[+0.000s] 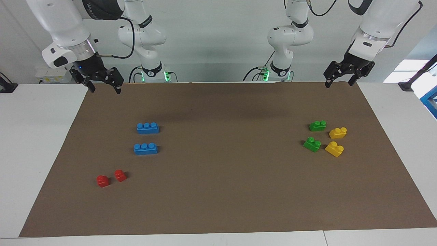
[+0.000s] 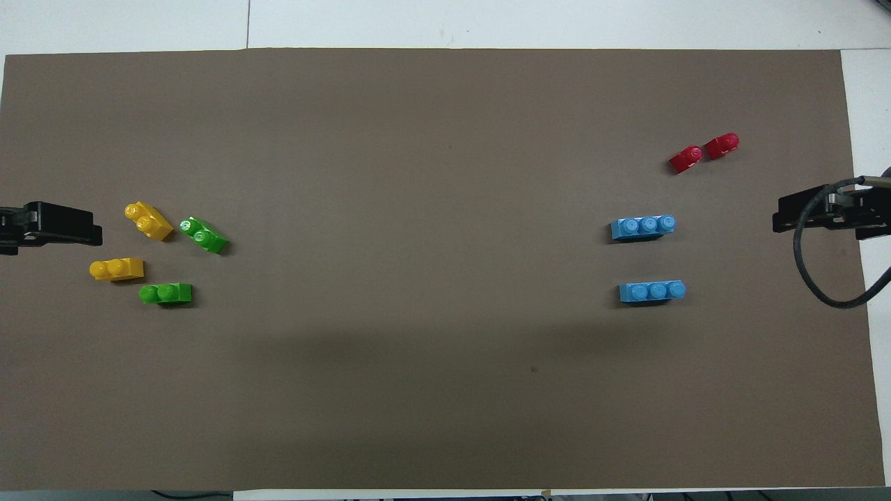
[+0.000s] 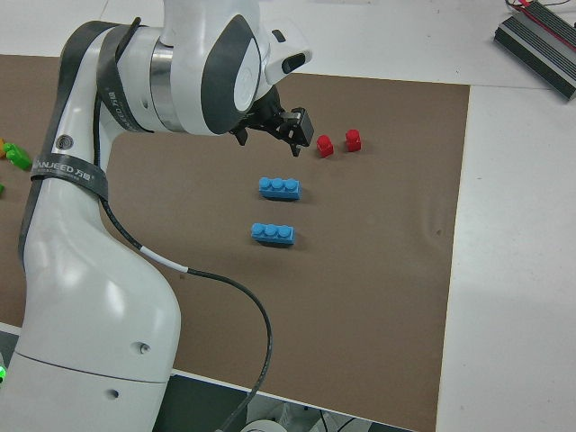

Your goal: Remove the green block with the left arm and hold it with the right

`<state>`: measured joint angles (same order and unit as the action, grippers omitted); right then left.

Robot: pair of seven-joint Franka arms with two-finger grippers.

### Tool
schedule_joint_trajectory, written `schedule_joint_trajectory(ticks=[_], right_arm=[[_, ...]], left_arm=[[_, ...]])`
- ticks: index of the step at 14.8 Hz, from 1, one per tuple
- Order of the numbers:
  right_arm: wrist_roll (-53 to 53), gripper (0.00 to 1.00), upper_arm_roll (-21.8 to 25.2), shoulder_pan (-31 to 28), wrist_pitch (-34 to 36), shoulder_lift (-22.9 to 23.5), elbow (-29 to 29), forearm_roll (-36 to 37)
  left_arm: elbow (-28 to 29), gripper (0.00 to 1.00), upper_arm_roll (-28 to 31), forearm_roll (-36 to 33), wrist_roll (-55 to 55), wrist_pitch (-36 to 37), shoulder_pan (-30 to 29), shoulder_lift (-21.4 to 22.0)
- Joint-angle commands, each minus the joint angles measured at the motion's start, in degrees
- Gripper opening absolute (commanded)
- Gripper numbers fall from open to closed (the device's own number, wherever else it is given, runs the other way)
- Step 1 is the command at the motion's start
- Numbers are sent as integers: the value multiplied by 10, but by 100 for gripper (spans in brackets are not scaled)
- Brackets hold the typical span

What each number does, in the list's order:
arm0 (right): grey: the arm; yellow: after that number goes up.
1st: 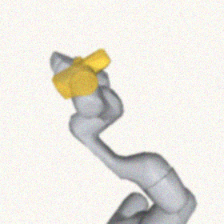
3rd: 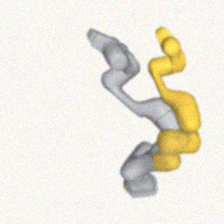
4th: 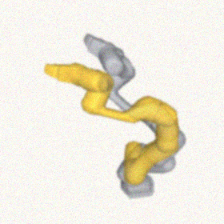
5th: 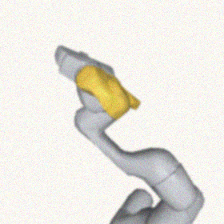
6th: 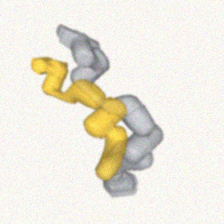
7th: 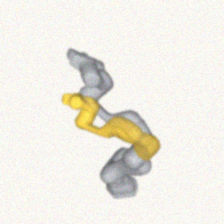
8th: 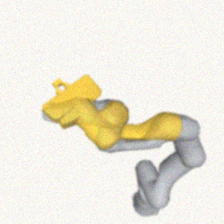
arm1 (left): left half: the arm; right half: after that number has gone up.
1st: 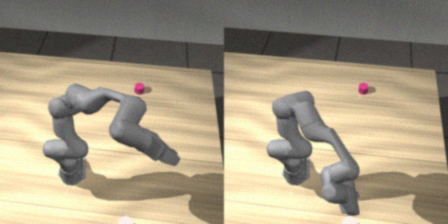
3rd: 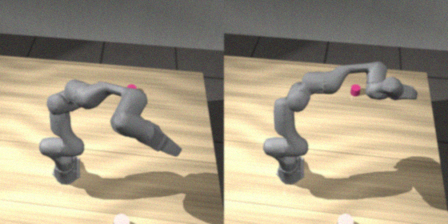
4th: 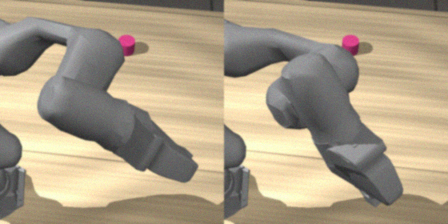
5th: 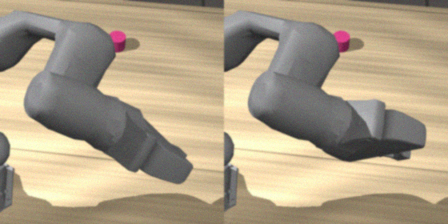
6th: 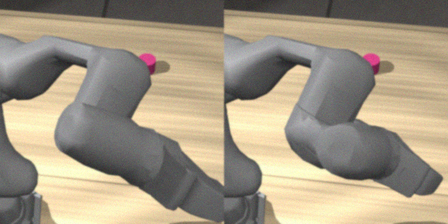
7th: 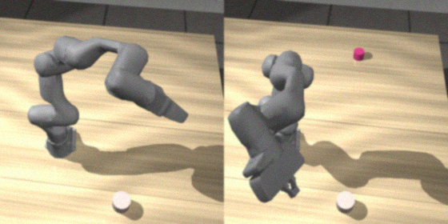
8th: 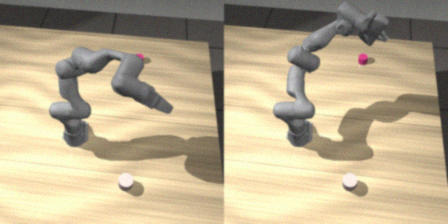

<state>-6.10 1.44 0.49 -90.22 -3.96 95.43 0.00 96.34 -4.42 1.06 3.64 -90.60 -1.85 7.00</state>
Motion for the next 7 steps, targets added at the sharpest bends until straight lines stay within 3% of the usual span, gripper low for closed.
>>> schedule_joint_trajectory(ticks=[1,7], right_arm=[[17,100,-1,-5,1,5,-8,12],[27,100,-1,-5,0,5,-8,13]], left_arm=[[-4,100,-2,-12,-14,2,-3,0],[-3,100,-2,-12,-14,0,-3,2]])
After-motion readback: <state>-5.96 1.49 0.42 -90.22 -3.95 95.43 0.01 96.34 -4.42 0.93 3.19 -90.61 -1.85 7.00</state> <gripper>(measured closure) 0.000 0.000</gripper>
